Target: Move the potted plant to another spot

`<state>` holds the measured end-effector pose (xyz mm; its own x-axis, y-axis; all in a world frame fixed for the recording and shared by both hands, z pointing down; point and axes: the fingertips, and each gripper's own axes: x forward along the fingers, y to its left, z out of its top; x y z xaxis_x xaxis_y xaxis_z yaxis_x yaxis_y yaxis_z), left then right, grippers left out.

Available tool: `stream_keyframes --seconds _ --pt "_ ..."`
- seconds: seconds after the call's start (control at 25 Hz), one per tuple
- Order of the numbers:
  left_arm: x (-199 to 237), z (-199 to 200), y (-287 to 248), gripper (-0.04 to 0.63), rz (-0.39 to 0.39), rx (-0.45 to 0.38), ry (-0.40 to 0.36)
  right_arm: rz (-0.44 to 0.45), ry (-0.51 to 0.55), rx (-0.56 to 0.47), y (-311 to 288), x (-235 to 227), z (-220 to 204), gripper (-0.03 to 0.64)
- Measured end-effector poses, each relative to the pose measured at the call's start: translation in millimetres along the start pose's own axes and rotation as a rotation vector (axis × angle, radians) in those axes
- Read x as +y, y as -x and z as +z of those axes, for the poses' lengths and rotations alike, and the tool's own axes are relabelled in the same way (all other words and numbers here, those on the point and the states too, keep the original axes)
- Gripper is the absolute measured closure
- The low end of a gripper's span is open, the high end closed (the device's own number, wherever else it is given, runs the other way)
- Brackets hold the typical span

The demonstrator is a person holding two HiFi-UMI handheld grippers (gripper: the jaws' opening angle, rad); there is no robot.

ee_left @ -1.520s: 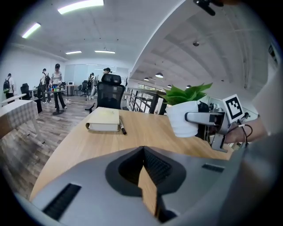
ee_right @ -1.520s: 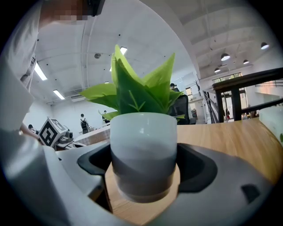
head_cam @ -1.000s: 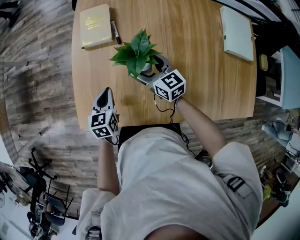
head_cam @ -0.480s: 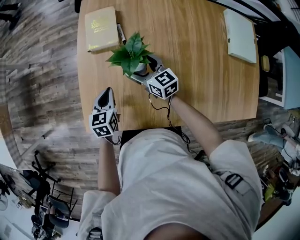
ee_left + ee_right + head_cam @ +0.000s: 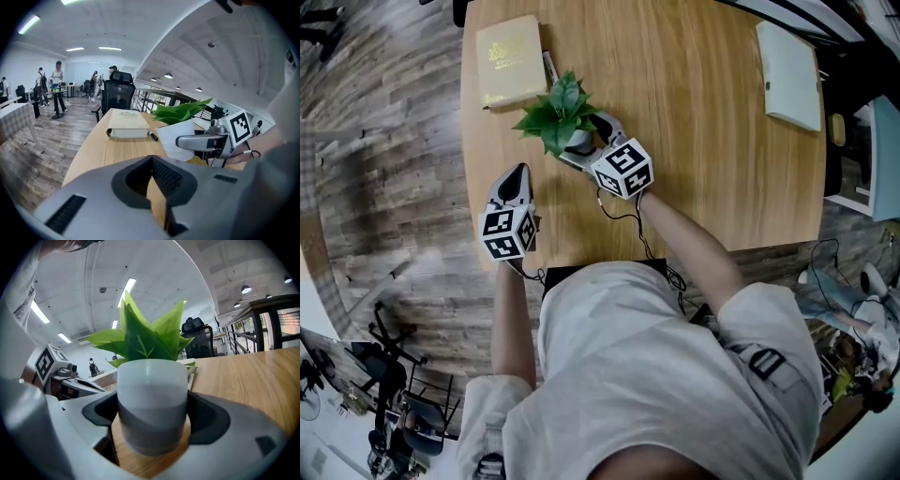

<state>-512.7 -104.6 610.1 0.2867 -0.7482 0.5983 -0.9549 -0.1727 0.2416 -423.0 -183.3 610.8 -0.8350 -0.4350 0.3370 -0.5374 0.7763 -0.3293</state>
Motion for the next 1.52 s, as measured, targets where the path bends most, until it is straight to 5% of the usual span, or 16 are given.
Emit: stream_keyframes --seconds 0.32,0.48,0.52,0.64,0.84,1.52 --pt "5 28 -20 0.583 -0.141 -0.072 0.036 0.001 0.01 0.001 -2 -3 -1 0.16" --pt "-13 39 -22 0.572 -0.315 -0.078 0.017 0.008 0.015 -0.004 -2 -3 -1 0.16" --pt "-18 41 -24 0.557 -0.365 -0.073 0.027 0.012 0.018 -0.005 -2 -3 0 0.16" --pt "-27 44 -29 0.346 -0.47 -0.054 0.063 0.022 0.027 -0.007 -3 -2 0 0.16" --pt "-32 56 -33 0.297 -0.556 -0.074 0.13 0.033 0.043 -0.005 -4 -1 5 0.16" --pt "-43 57 -41 0.278 -0.624 -0.074 0.155 0.07 0.113 -0.007 -10 7 5 0.158"
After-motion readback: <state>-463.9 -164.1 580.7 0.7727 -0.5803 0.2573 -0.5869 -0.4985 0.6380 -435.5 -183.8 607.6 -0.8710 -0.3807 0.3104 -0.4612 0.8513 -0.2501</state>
